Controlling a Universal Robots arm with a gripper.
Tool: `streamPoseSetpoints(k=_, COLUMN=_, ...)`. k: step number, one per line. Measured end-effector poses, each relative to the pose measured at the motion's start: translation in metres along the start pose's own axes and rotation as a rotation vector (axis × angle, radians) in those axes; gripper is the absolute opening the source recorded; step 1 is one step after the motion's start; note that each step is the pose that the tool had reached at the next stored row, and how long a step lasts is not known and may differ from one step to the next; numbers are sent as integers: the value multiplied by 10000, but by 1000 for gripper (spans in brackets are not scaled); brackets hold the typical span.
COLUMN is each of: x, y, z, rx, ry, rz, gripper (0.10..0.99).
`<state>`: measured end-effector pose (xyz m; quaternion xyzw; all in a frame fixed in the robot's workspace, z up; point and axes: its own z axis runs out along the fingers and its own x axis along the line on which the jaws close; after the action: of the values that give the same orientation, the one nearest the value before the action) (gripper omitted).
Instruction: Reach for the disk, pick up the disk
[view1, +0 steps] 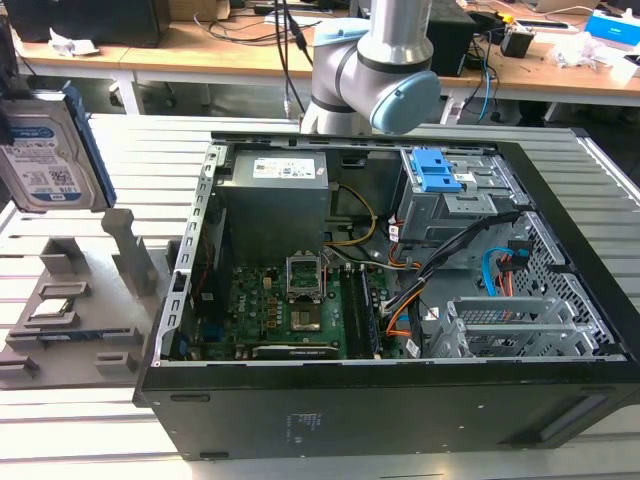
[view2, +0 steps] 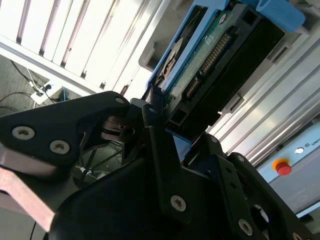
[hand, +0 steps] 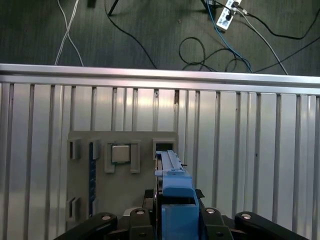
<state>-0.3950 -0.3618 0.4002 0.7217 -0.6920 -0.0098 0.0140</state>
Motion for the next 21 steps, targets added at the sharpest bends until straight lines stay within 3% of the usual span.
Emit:
streamPoseSetpoints(k=15, x=1, y=7, z=-226, rx=-2, ry=-1, rz=0, gripper=369)
streamPoseSetpoints(k=21, x=2, y=12, z=-389, rx=-5, ry=-1, rz=0, gripper=369)
